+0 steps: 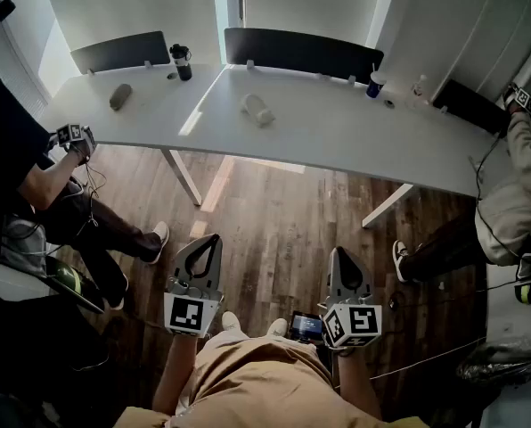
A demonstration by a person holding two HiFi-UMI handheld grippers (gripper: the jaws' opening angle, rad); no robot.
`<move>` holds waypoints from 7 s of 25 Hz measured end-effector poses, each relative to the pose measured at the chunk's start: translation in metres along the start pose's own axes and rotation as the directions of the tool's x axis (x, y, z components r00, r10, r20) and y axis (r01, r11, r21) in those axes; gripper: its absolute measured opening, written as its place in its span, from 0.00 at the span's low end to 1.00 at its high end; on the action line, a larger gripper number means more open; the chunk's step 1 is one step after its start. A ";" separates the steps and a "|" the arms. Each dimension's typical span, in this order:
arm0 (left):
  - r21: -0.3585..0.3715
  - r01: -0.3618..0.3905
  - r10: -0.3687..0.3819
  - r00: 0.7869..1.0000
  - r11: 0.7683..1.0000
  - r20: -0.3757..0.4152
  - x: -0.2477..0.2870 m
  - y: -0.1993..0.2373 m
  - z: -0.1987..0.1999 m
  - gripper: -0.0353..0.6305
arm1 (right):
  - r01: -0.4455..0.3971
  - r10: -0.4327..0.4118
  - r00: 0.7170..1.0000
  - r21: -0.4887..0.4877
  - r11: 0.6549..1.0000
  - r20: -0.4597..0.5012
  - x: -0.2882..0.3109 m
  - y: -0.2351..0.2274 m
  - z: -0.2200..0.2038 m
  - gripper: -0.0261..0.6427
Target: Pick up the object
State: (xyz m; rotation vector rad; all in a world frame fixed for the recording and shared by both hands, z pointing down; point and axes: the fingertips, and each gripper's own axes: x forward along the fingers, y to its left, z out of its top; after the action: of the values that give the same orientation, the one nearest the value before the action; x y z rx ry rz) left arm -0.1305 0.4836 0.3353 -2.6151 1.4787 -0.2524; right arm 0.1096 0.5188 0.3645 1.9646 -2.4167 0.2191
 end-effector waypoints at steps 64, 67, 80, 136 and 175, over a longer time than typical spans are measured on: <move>0.000 -0.062 0.061 0.994 0.998 -0.093 0.237 0.134 -0.025 0.06 | 0.003 -0.001 1.000 -0.123 0.992 0.018 0.256 -0.077 0.045 0.05; -0.020 -0.090 0.088 0.991 0.996 -0.098 0.248 0.132 -0.023 0.06 | -0.028 0.032 0.999 -0.115 0.993 0.029 0.267 -0.086 0.048 0.05; -0.054 -0.076 0.069 0.992 0.996 -0.108 0.293 0.131 -0.025 0.06 | -0.096 0.097 0.995 -0.055 0.994 0.010 0.310 -0.097 0.051 0.05; -0.117 -0.064 0.047 0.989 0.991 -0.143 0.537 0.256 -0.067 0.06 | -0.204 0.224 0.968 0.172 0.964 -0.110 0.583 -0.140 0.025 0.06; -0.276 0.003 -0.059 0.979 0.961 -0.194 0.579 0.291 -0.125 0.06 | -0.514 0.631 0.457 0.393 0.763 -0.627 0.720 -0.060 -0.172 0.42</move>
State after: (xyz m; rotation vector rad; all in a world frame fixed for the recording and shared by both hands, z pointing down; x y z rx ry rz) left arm -0.1060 -0.1660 0.4494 -2.9083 1.6437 -0.3466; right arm 0.0054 -0.1727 0.6148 0.6747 -2.3488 1.0094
